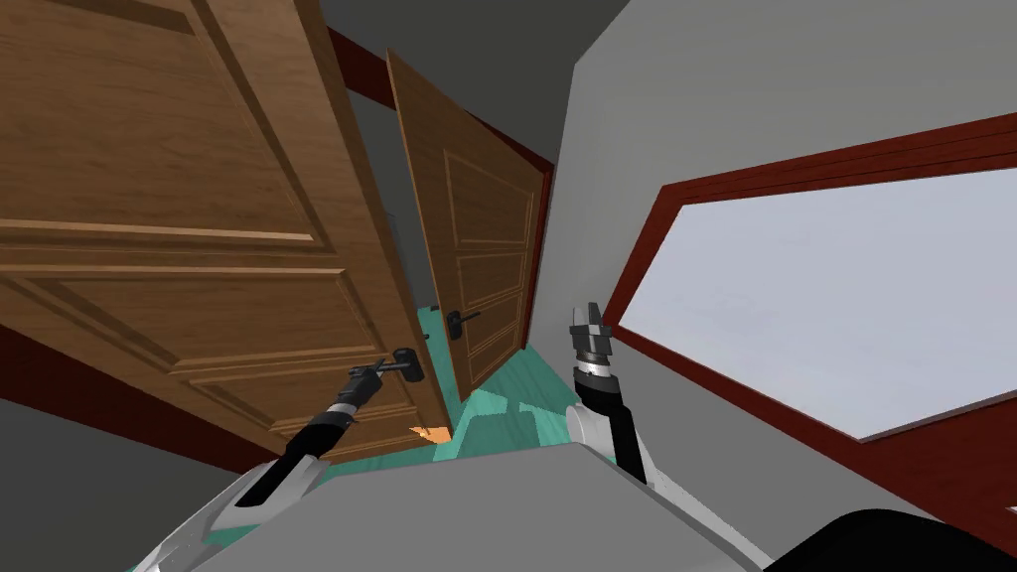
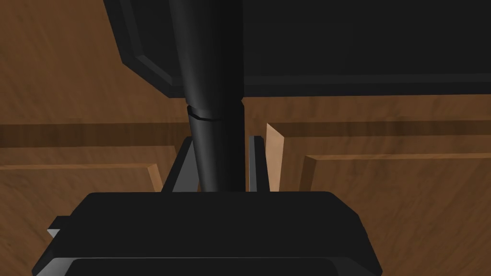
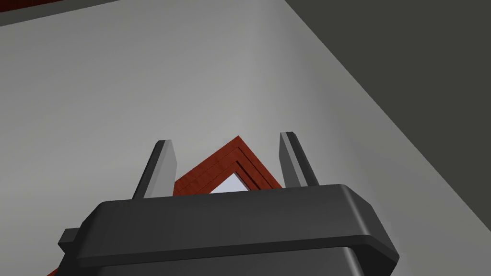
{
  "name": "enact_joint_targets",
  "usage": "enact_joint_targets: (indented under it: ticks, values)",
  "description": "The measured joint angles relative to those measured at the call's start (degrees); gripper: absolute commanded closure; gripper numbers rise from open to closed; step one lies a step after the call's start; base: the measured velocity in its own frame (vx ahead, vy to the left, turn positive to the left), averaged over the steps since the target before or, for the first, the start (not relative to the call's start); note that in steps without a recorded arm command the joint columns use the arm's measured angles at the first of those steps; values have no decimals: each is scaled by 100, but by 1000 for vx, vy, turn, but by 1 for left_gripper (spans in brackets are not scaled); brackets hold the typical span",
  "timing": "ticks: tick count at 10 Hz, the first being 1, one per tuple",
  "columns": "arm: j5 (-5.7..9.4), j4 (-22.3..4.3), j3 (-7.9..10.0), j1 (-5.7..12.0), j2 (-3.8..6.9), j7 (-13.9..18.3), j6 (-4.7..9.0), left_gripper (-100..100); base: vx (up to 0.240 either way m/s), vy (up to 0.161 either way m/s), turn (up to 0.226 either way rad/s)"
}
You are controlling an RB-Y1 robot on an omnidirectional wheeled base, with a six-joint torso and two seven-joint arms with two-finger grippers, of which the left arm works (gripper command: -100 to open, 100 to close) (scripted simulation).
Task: Pull the door open
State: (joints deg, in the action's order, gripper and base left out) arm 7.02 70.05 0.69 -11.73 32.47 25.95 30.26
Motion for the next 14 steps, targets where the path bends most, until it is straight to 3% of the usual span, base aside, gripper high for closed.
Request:
enact_joint_targets:
  ticks: [2, 3, 10, 12, 14]
  values:
    - [-15, 63, -76, -69, 26, 46, 53, 100, -136, 31, -93]
    - [-14, 50, -83, -124, 91, 81, 115, 100, -236, 79, -166]
    - [-45, 22, -305, -470, 507, 445, 779, 100, -203, 69, -108]
    - [-49, 4, -324, -539, 553, 479, 832, 100, -185, 74, -161]
    - [-48, -16, -338, -572, 648, 551, 976, 100, -223, 92, -173]
